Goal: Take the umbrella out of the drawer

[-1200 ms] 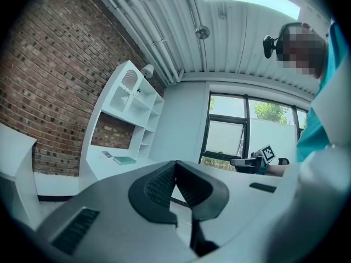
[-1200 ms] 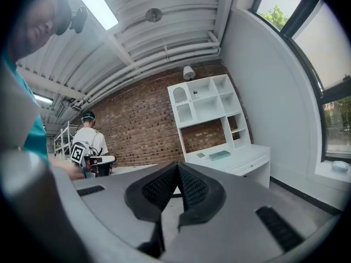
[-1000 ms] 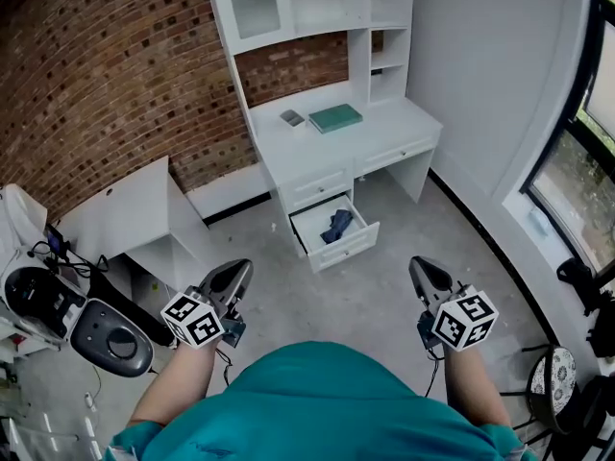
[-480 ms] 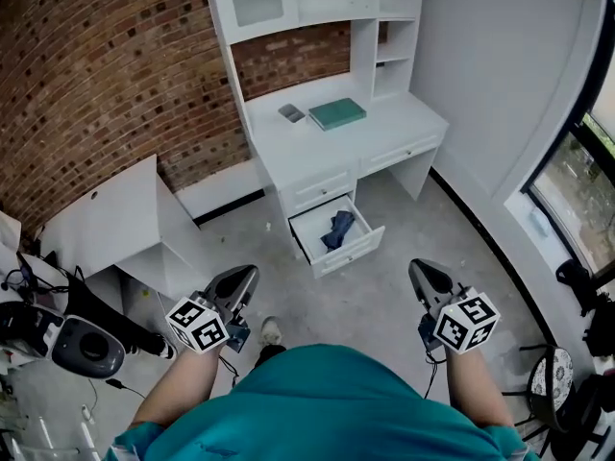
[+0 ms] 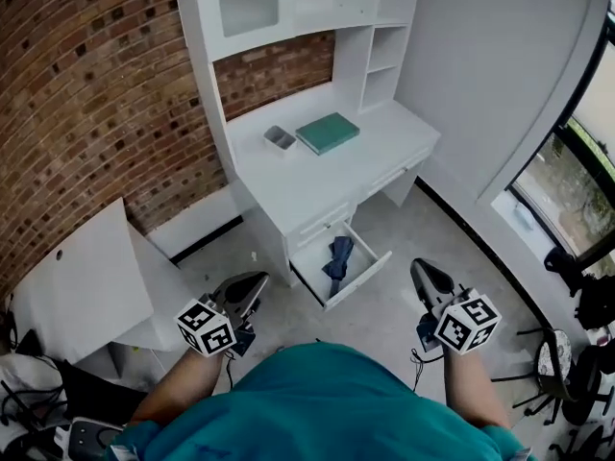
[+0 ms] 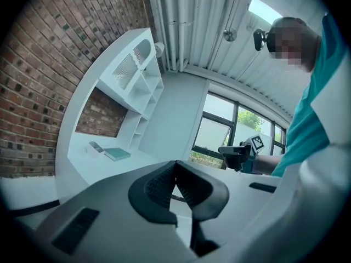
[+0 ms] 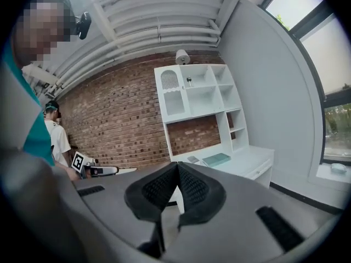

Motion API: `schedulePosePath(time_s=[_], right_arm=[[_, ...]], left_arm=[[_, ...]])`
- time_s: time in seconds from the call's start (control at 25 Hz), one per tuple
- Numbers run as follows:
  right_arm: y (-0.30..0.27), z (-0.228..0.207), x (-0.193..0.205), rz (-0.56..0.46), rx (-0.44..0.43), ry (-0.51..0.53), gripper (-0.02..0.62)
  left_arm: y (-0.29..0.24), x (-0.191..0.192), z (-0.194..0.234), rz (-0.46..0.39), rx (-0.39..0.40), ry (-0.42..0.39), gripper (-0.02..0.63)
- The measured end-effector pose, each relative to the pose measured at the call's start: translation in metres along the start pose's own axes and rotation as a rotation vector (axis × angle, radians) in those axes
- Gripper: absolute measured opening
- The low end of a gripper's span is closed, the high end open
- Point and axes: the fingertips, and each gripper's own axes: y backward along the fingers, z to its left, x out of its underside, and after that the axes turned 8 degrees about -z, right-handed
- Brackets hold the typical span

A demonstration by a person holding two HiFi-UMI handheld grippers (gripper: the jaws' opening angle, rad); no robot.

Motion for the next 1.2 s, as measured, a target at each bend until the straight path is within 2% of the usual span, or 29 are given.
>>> schedulePosePath(time_s=[0.28,0.68,0.92,1.08,1.2], right_arm=[[-0.080,0.008,-0.001,0.030,0.065,0.003,0.023],[-0.116,-0.022,0.003,0.067,0.137,-0.008,0.021],[-0.130,-0.066,0.008,0.070,0.081,-0.031,0.023],[-0.142,-0.118,0.001,0.067,0.004,-0.040,0.022],[-0.148,-0.156,-0.004,0.075,-0.056,-0.041,0.023]], left_arm=[[-0.020,-0.025,0.082,0.024,0.063,0.034,0.015],[-0.055,-0.024,0.132,0.065,0.102,0.054,0.015],[-0.090,-0.018,0.128,0.060,0.062,0.035,0.015],[-0.129,-0.016,0.122,0.056,-0.018,-0.022,0.015],[-0.166,-0.013,0.112,0.042,-0.087,-0.007,0.015]])
